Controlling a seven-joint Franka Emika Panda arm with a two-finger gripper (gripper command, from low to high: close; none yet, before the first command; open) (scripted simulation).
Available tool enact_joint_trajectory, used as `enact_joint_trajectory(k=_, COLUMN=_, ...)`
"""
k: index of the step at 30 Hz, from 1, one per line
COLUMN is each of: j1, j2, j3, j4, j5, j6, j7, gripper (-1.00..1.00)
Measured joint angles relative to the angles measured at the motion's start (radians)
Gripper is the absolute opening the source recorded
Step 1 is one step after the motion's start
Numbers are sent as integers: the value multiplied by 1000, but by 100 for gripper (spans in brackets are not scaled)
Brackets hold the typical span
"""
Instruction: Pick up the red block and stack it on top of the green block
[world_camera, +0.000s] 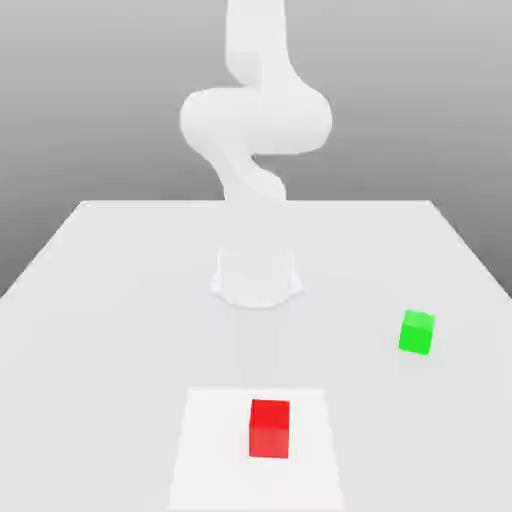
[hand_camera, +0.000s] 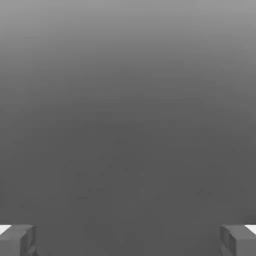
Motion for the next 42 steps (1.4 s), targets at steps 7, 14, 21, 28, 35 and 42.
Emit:
enact_joint_trajectory(k=7, j1=-5, j2=262, j3=18, j4=-128, j5=4, j6=144, j7=28, gripper=0)
enact_joint_trajectory(k=14, j1=-5, j2=516, j3=32, j4=-253, j5=1, j6=284, j7=61, gripper=0)
enact_joint_trajectory(k=21, j1=1, j2=769, j3=37, j4=-362, j5=-10, j6=430, j7=97, gripper=0)
enact_joint_trajectory(k=28, j1=16, j2=977, j3=17, j4=-341, j5=-32, j6=602, j7=115, gripper=-100)
enact_joint_trajectory(k=35, j1=10, j2=954, j3=22, j4=-345, j5=-34, j6=583, j7=116, gripper=-100)
enact_joint_trajectory(k=42, j1=73, j2=736, j3=75, j4=-390, j5=32, j6=413, j7=34, gripper=-100)
